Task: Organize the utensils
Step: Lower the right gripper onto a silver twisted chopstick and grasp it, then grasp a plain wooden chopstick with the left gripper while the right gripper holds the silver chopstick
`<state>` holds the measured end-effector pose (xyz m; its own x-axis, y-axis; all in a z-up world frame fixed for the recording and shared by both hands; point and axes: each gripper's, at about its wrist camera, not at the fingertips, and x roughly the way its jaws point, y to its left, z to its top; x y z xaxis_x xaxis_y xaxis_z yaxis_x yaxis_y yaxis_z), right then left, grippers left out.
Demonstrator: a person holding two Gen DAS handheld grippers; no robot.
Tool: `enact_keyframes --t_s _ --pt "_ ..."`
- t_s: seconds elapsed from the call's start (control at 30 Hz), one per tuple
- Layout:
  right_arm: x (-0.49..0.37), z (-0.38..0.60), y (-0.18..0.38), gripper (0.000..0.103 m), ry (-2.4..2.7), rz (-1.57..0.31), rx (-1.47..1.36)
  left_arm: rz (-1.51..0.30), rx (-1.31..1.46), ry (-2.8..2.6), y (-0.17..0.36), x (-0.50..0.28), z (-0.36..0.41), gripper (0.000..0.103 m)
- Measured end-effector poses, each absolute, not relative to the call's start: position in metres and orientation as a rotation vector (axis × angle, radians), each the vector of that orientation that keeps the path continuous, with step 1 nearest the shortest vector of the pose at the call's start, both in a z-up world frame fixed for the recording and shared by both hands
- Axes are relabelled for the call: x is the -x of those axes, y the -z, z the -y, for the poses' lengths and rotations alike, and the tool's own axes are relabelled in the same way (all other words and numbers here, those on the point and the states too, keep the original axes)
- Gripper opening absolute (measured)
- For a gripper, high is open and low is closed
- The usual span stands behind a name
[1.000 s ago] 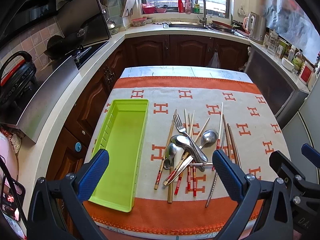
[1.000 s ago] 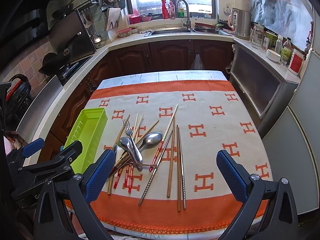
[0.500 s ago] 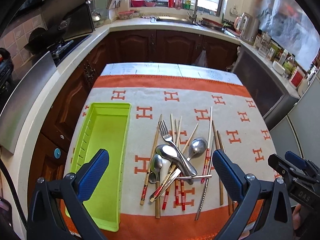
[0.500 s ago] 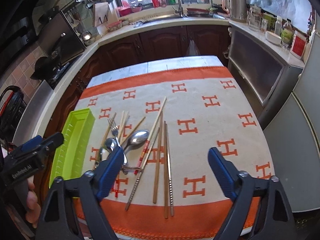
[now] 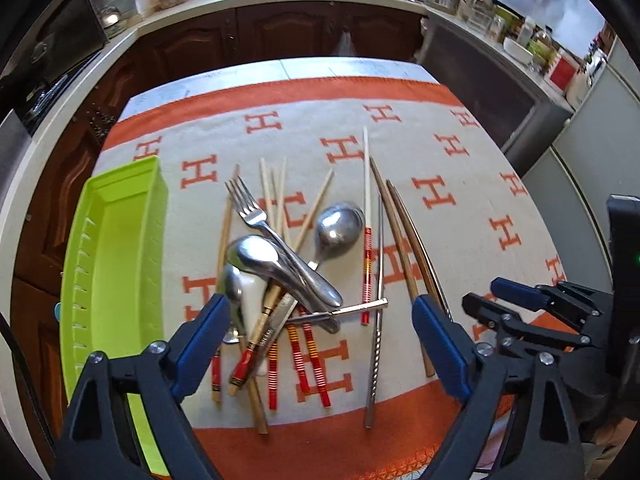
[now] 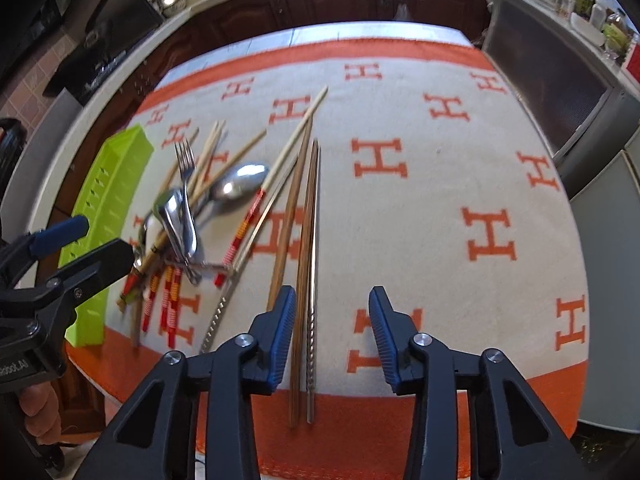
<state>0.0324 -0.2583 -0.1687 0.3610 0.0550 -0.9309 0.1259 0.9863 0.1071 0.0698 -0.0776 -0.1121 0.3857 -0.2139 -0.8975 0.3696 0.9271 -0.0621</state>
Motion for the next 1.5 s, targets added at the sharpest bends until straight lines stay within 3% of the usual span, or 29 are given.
enact_keyframes --t_s 0.17,0.63,0.67,0.73,0.8,1.03,1.33,1.43,1.5 --pt "-0.029 0.248 0.194 0.032 0.011 -1.249 -0.137 -1.175 -0.160 0.418 0.130 -0.066 0.087 0.080" --pt "-0.038 0.231 0.205 0.028 0.020 -1.225 0.032 -1.226 -0.130 0.406 0.141 -0.070 0.090 0.079" --pt "-0.040 0.232 0.205 0.025 0.023 -1.217 0.030 -1.224 -0.130 0.405 0.140 -0.070 0.091 0.079" --pt "-0.041 0.238 0.204 0.006 0.049 -1.202 0.024 -1.218 -0.133 0.404 0.139 -0.070 0.091 0.079" --pt "-0.040 0.252 0.203 0.006 0.075 -1.197 -0.019 -1.207 -0.130 0.415 0.136 -0.070 0.093 0.078" --pt "-0.031 0.311 0.195 0.006 0.134 -1.166 -0.283 -1.316 -0.058 0.513 0.141 -0.082 0.122 0.033" --pt "-0.014 0.338 0.188 0.006 0.129 -1.136 -0.404 -1.418 0.014 0.501 0.149 -0.105 0.170 0.031" --pt "-0.007 0.340 0.187 0.006 0.126 -1.131 -0.427 -1.464 0.032 0.481 0.161 -0.110 0.179 0.019" --pt "-0.002 0.342 0.187 0.006 0.126 -1.128 -0.439 -1.482 0.032 0.467 0.168 -0.109 0.181 0.017"
